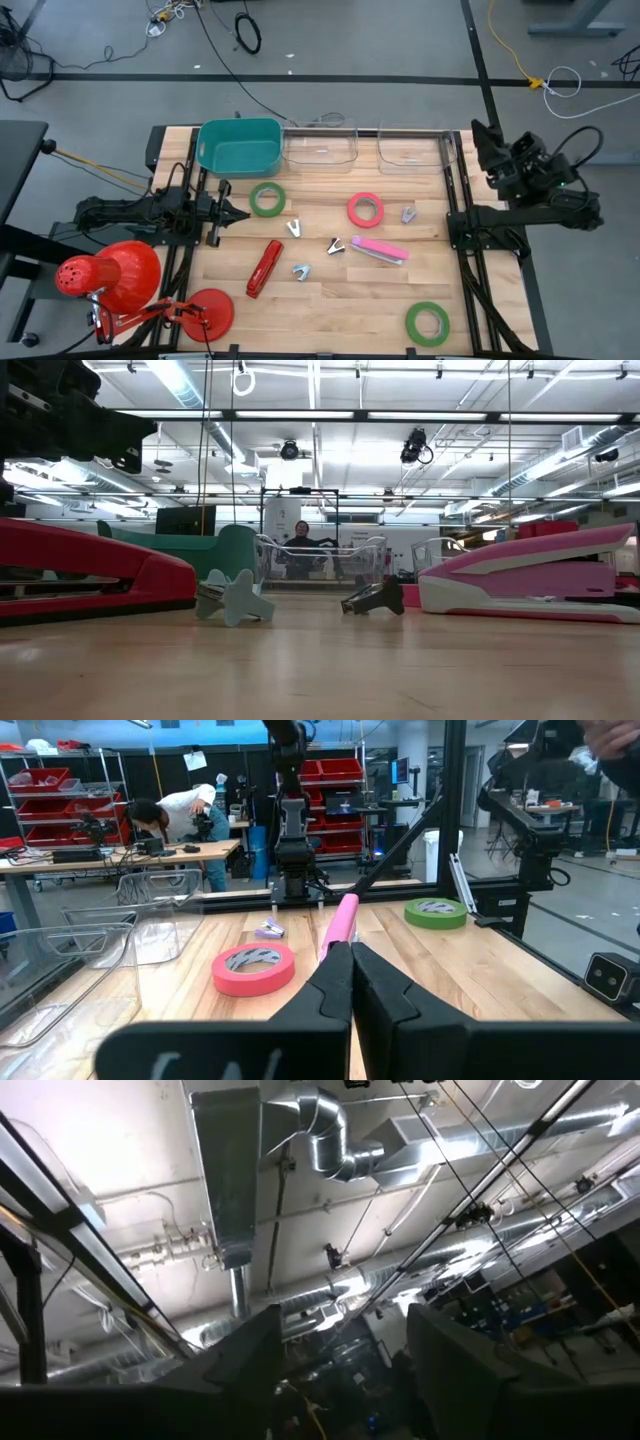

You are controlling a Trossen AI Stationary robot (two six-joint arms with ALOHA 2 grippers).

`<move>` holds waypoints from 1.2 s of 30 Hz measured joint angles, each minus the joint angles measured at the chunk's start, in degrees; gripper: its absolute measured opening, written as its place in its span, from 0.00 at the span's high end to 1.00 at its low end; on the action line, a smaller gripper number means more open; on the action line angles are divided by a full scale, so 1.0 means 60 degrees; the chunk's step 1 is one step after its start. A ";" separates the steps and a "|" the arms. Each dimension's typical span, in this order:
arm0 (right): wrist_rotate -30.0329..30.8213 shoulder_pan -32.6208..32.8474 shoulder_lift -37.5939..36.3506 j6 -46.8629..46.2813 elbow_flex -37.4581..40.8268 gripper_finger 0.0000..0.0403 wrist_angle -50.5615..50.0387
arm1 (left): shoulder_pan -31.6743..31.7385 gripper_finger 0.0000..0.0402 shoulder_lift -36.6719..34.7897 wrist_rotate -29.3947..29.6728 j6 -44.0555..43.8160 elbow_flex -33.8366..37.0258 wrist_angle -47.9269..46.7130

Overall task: Pick and place Stapler, Stapler remover, tape
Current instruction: Put the pink tape into the right transparent bin

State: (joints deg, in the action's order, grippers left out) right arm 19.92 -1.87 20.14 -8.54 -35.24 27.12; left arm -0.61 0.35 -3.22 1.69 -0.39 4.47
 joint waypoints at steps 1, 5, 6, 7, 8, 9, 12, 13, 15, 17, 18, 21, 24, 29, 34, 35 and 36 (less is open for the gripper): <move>0.0000 0.0000 0.0153 0.0132 -0.0249 0.46 -0.0158 | -0.0002 0.99 -0.0002 0.0000 0.0000 0.0000 0.0000; 0.0011 0.0000 0.0678 0.0425 -0.1294 0.41 -0.0960 | -0.0001 0.99 0.0001 0.0000 0.0000 -0.0002 0.0000; 0.0011 0.0000 0.0805 0.0489 -0.1556 0.40 -0.1194 | -0.0001 0.99 -0.0002 0.0000 0.0000 0.0001 0.0000; 0.0007 0.0000 0.0927 0.0548 -0.1815 0.38 -0.1425 | 0.0000 0.99 0.0000 0.0000 -0.0002 0.0000 0.0000; 0.0007 0.0000 0.1048 0.0578 -0.2091 0.37 -0.1696 | 0.0000 0.99 0.0000 -0.0002 0.0000 0.0000 0.0002; 0.0007 0.0000 0.1157 0.0593 -0.2355 0.36 -0.1983 | -0.0001 0.99 0.0000 0.0000 0.0000 0.0002 0.0001; 0.0000 0.0000 0.1490 0.0813 -0.3157 0.32 -0.2811 | 0.0002 0.99 0.0000 0.0000 0.0000 0.0000 0.0004; -0.0002 0.0000 0.1605 0.0873 -0.3425 0.32 -0.3095 | 0.0000 0.99 -0.0002 0.0000 0.0000 0.0000 0.0002; -0.0004 0.0000 0.1826 0.0998 -0.3941 0.30 -0.3654 | -0.0001 0.99 -0.0002 0.0000 0.0000 -0.0002 0.0003; -0.0004 0.0000 0.2043 0.1166 -0.4418 0.30 -0.4181 | -0.0002 0.99 -0.0002 0.0000 0.0000 0.0001 0.0000; -0.0012 0.0000 0.2147 0.1208 -0.4647 0.30 -0.4457 | 0.0002 0.99 0.0001 0.0000 0.0000 -0.0001 0.0004; -0.0240 0.0000 0.2468 0.1411 -0.5259 0.30 -0.5346 | 0.0001 0.99 -0.0001 0.0000 0.0000 0.0000 0.0003; -0.0539 0.0000 0.2782 0.1739 -0.5744 0.30 -0.6228 | -0.0002 0.99 -0.0001 0.0000 0.0000 0.0001 0.0001; -0.0758 0.0000 0.3198 0.2114 -0.6200 0.30 -0.7433 | -0.0001 0.99 -0.0002 0.0000 0.0000 -0.0001 0.0001; -0.0757 0.0000 0.3413 0.2359 -0.6215 0.30 -0.8265 | -0.0001 0.99 -0.0001 0.0000 0.0000 0.0001 0.0000; -0.0757 0.0000 0.3453 0.2364 -0.6215 0.30 -0.8447 | 0.0001 0.99 0.0001 0.0000 0.0000 0.0002 0.0000; -0.0754 0.0000 0.3496 0.2360 -0.6215 0.30 -0.8605 | 0.0002 0.99 -0.0002 0.0000 0.0000 0.0001 0.0000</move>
State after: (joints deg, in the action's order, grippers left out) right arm 15.40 -1.87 41.12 5.62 -72.53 -24.51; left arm -0.60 0.34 -3.22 1.69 -0.38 4.47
